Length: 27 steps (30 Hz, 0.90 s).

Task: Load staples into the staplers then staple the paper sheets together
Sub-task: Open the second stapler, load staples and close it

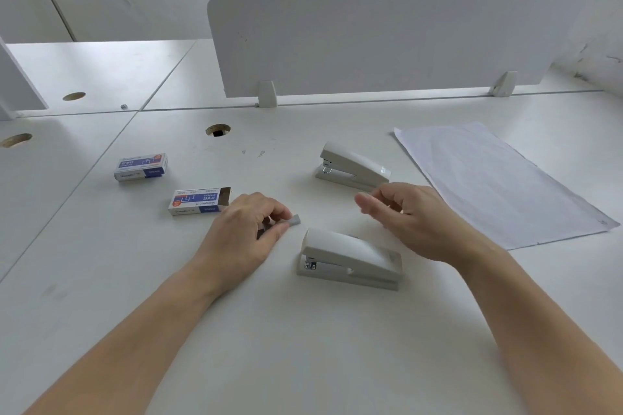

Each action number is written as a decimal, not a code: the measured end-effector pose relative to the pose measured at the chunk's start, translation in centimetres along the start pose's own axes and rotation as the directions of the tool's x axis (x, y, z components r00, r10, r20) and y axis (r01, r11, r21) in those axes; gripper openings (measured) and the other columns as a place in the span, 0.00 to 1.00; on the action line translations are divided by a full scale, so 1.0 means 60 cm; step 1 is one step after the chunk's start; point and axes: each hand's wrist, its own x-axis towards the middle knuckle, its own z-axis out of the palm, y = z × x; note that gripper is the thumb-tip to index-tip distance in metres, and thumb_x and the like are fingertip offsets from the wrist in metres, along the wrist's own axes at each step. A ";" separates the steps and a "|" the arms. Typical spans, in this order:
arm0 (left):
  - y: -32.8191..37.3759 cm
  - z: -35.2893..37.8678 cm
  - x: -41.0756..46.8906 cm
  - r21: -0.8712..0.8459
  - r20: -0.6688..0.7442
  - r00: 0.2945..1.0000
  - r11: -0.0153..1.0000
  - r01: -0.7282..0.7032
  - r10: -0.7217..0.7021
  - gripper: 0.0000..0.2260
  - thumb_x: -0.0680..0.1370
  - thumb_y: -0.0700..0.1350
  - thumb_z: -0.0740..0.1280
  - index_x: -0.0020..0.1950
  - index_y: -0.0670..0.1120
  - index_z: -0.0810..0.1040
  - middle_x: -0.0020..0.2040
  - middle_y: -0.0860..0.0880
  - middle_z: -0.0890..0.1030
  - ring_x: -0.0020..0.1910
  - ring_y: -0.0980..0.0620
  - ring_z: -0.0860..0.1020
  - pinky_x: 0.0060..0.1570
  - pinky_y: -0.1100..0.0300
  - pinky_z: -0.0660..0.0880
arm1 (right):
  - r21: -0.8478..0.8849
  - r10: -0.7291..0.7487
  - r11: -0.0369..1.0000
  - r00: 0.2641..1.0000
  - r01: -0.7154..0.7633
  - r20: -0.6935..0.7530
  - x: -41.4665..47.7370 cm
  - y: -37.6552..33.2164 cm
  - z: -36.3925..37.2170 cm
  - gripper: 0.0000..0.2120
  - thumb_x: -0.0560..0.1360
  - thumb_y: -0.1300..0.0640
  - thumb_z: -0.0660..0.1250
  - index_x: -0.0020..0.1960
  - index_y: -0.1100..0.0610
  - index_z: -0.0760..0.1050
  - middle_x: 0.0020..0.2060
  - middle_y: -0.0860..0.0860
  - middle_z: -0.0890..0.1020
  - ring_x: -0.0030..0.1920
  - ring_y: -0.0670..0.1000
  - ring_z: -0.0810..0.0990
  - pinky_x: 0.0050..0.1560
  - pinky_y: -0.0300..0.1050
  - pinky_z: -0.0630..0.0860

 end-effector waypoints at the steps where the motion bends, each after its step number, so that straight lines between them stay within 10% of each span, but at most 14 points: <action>1: 0.000 0.000 0.000 -0.004 -0.004 1.000 1.000 0.013 -0.013 0.04 0.75 0.44 0.72 0.46 0.52 0.80 0.42 0.55 0.80 0.43 0.58 0.75 0.43 0.70 0.68 | 0.021 -0.024 0.999 1.000 0.024 0.005 -0.001 -0.006 0.004 0.17 0.77 0.36 0.62 0.42 0.48 0.79 0.34 0.42 0.78 0.36 0.41 0.76 0.38 0.36 0.71; 27: -0.001 -0.001 0.002 -0.008 -0.010 0.998 0.998 0.061 -0.061 0.05 0.76 0.45 0.68 0.49 0.53 0.81 0.44 0.57 0.80 0.46 0.56 0.76 0.49 0.59 0.71 | 0.065 -0.109 0.993 0.988 0.103 0.113 0.008 0.014 0.024 0.08 0.73 0.46 0.74 0.51 0.45 0.84 0.40 0.43 0.80 0.39 0.39 0.78 0.42 0.31 0.74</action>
